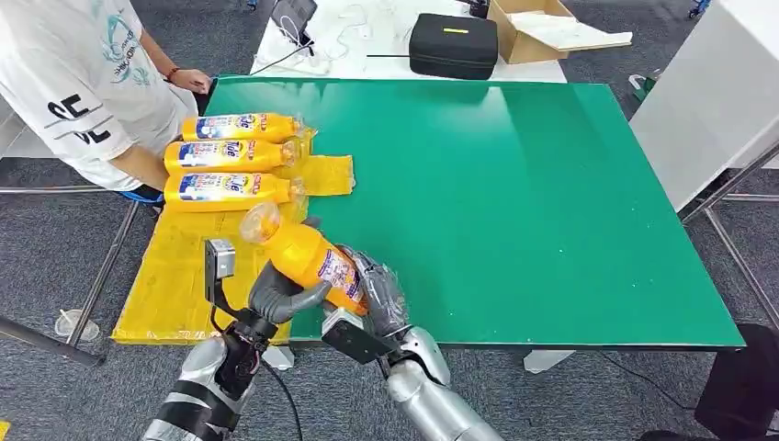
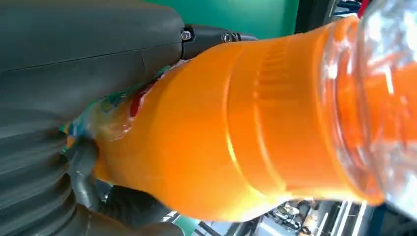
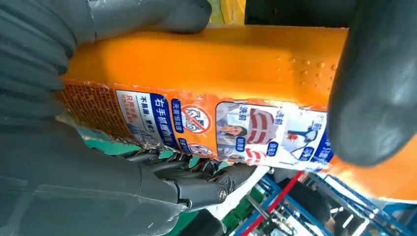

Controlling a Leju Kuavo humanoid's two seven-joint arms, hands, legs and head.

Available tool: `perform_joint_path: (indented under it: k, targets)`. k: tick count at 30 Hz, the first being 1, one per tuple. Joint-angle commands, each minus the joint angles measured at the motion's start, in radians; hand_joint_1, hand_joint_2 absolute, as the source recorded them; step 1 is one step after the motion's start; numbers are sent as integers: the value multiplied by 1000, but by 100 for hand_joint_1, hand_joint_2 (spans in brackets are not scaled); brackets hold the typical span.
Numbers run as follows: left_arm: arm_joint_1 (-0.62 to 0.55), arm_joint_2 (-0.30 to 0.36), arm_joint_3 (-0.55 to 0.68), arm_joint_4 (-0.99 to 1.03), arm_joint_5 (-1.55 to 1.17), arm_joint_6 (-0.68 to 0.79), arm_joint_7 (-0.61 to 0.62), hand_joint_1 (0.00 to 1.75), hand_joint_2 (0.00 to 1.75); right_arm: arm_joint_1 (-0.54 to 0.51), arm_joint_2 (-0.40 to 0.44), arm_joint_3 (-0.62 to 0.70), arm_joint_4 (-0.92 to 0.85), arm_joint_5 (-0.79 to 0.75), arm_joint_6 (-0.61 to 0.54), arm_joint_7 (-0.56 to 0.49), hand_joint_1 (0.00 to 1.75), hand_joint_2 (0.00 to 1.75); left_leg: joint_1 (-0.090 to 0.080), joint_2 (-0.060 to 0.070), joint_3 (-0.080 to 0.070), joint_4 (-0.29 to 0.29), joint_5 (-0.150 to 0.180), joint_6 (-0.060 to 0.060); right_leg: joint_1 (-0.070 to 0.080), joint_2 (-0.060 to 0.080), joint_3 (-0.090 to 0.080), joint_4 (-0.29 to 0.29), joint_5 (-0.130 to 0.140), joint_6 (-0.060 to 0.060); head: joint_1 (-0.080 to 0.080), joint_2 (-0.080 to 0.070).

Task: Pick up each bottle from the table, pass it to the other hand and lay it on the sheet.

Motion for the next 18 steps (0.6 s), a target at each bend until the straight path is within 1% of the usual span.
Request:
perform_joint_path:
  k: [1, 2, 3, 4, 5, 7, 10, 11, 13, 14, 15, 16, 17, 18]
  targets:
    - [-50, 9, -43, 60, -21, 21, -14, 3, 175, -44, 10, 57, 118, -2, 18, 2, 175, 175, 0, 1, 4, -1, -1, 1, 0, 0, 4, 0, -1, -1, 0, 0]
    - [-48, 7, -41, 53, -23, 27, -16, 47, 175, -44, 11, 58, 119, -5, 17, 0, 175, 175, 0, 1, 7, -1, -2, 1, 1, -1, 7, -1, -2, -2, 0, 0]
    - [-48, 7, -41, 53, -23, 27, -16, 47, 175, -44, 11, 58, 119, -5, 17, 0, 175, 175, 0, 1, 4, -1, -1, 1, 0, -1, 4, -1, -1, -1, 0, 0]
    - [-44, 4, -34, 48, -23, 35, -18, 159, 175, -43, 12, 58, 117, -8, 16, 1, 175, 175, 0, 0, 3, -1, -1, 1, 0, 0, 3, 0, -1, -1, 0, 0]
    - [-40, 2, -29, 35, -28, 43, -22, 175, 175, -43, 12, 60, 115, -12, 17, 2, 173, 175, 0, 1, 5, -1, -2, 1, 0, -1, 5, -1, -2, -1, 0, 0]
    - [-36, 2, -26, 16, -37, 48, -27, 175, 175, -42, 11, 62, 109, -17, 16, 3, 175, 175, 0, 0, 3, 0, -1, 1, 0, -1, 3, 0, -1, -1, 0, 0]
    - [-35, 4, -21, 11, -39, 51, -26, 175, 175, -43, 12, 63, 105, -21, 17, 4, 175, 175, 0, 2, 6, 0, -2, 2, 0, 0, 6, 0, -2, -1, 0, 0]
    - [-33, 5, -23, 8, -38, 42, -27, 175, 175, -43, 12, 63, 102, -22, 18, 3, 173, 175, 0, 1, 5, 0, -2, 1, 0, 0, 5, 0, -2, -1, 0, 0]
    - [-31, 4, -16, 7, -32, 36, -26, 175, 175, -42, 13, 64, 98, -26, 16, 4, 175, 175, 0, 0, 3, 0, -1, 1, 0, -1, 3, 0, -1, -1, 0, 0]
    - [-29, 1, -11, -1, -34, 41, -35, 175, 175, -41, 12, 64, 96, -27, 12, 4, 168, 175, 0, 1, 5, 0, -2, 1, 0, -1, 5, 0, -2, -1, 0, 0]
    - [-27, -3, -2, -14, -30, 45, -40, 175, 175, -41, 11, 64, 93, -26, 6, 6, 164, 175, 0, 1, 3, 0, -1, 1, 0, 0, 3, 0, -1, -1, 0, 0]
    - [-22, -5, 5, -27, -27, 50, -34, 175, 175, -40, 10, 63, 89, -25, 0, 11, 150, 175, 0, 1, 5, 0, -2, 1, 0, 0, 5, 0, -2, -1, 0, 0]
    - [-18, -7, 15, -41, -28, 62, -34, 175, 175, -37, 9, 56, 86, -19, -31, 24, 9, 175, 0, 1, 7, 0, -2, 1, 0, 0, 6, 0, -2, -2, 0, 0]
    - [-18, -5, 17, -44, -27, 63, -34, 175, 175, -38, 6, 56, 86, -19, -29, 24, 9, 175, 0, 0, 4, 0, -1, 1, 0, 0, 3, 0, -1, -1, 0, 0]
